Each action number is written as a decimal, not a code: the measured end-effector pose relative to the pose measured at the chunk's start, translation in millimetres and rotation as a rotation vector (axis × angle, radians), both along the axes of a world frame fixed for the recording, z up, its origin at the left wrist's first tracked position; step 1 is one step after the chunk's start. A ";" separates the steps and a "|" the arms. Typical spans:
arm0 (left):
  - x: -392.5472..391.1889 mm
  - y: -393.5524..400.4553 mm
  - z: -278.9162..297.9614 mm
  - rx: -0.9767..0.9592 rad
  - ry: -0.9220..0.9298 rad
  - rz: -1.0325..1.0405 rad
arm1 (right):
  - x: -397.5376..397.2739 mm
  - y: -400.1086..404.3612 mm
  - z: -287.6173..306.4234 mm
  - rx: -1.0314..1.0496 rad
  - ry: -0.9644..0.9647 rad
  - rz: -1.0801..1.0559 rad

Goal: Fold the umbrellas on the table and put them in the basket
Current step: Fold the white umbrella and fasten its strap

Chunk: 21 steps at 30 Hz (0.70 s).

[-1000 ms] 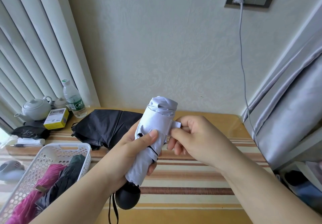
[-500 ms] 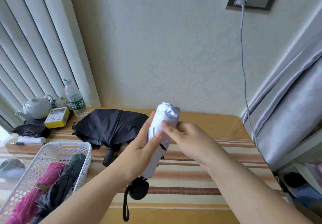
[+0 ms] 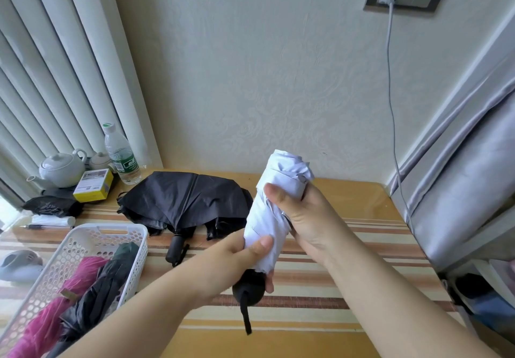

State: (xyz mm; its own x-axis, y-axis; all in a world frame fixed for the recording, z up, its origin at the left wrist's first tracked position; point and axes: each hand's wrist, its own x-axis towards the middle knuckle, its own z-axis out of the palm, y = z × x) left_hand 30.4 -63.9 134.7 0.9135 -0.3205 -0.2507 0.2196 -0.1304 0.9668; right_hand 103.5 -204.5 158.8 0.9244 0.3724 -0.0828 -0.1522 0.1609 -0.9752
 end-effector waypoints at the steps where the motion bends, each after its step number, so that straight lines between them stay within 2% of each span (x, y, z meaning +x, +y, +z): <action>1: -0.7 -5.8 0.8 0.098 -0.022 0.033 | -1.7 4.1 -1.0 -0.027 0.007 -0.050; 4: 0.6 -20.0 -4.5 0.365 -0.178 0.100 | -3.1 16.1 -9.4 -0.183 0.020 -0.320; 6: 2.1 -23.8 -11.0 0.427 -0.199 0.126 | -3.7 20.5 -11.8 -0.226 0.007 -0.418; 9: 3.4 -16.1 -15.1 0.219 -0.097 0.104 | -1.5 17.9 -6.8 -0.197 -0.027 -0.418; 13: -5.4 4.6 -26.8 -0.035 0.068 0.087 | 12.3 3.9 6.6 -0.040 -0.015 -0.340; 17: -8.8 3.7 -31.7 -0.207 -0.008 0.200 | 18.6 2.6 8.7 0.046 -0.023 -0.274; 21: -18.2 6.7 -32.2 -0.209 -0.036 0.300 | 10.8 22.5 -0.3 0.041 -0.035 -0.205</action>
State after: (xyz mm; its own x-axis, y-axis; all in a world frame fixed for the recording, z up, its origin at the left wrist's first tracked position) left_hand 12.2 -57.2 102.5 0.9815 -0.0783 -0.1744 0.1838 0.1356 0.9736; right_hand 114.3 -182.0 158.5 0.9831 0.1789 -0.0382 -0.0785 0.2244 -0.9713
